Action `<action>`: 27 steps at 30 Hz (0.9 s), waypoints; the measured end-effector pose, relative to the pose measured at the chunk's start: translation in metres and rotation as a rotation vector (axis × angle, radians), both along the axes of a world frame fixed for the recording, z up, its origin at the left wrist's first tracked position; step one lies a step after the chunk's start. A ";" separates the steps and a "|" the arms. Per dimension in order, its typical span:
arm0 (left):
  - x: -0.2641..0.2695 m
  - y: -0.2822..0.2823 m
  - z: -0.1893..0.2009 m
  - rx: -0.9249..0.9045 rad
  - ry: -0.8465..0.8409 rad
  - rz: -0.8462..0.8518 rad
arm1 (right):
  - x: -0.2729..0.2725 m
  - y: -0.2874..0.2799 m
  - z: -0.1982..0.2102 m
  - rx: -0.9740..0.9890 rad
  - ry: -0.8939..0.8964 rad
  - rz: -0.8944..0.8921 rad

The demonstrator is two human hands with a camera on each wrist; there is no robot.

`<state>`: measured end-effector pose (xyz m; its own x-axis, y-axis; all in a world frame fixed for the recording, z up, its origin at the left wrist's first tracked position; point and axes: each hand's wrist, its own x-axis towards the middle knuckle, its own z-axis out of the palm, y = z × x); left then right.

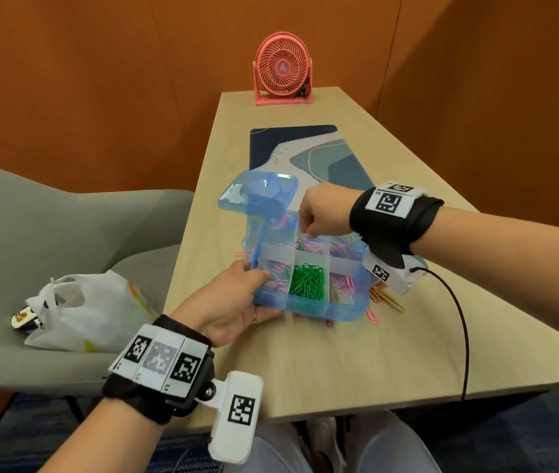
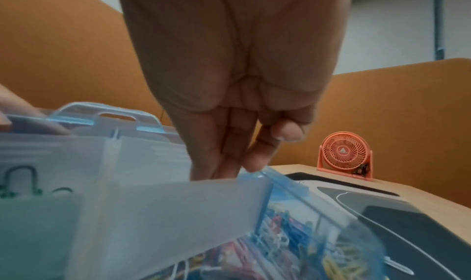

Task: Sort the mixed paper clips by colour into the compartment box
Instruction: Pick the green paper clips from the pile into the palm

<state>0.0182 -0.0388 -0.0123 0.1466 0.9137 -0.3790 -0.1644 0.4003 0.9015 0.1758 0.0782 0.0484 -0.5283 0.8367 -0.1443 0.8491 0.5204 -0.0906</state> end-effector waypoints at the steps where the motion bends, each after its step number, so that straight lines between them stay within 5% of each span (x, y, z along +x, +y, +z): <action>1: 0.001 -0.001 -0.001 -0.005 -0.008 -0.001 | 0.000 0.000 -0.002 -0.011 -0.025 0.012; 12: 0.009 0.003 0.001 0.008 -0.057 0.011 | -0.010 -0.008 -0.013 0.015 -0.160 -0.071; 27: 0.008 0.001 0.008 0.041 -0.147 -0.017 | -0.010 -0.008 -0.014 -0.057 -0.086 -0.129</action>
<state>0.0260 -0.0379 -0.0044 0.2136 0.9248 -0.3147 -0.2896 0.3676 0.8837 0.1654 0.0701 0.0343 -0.4009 0.8859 -0.2333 0.9143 0.4030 -0.0409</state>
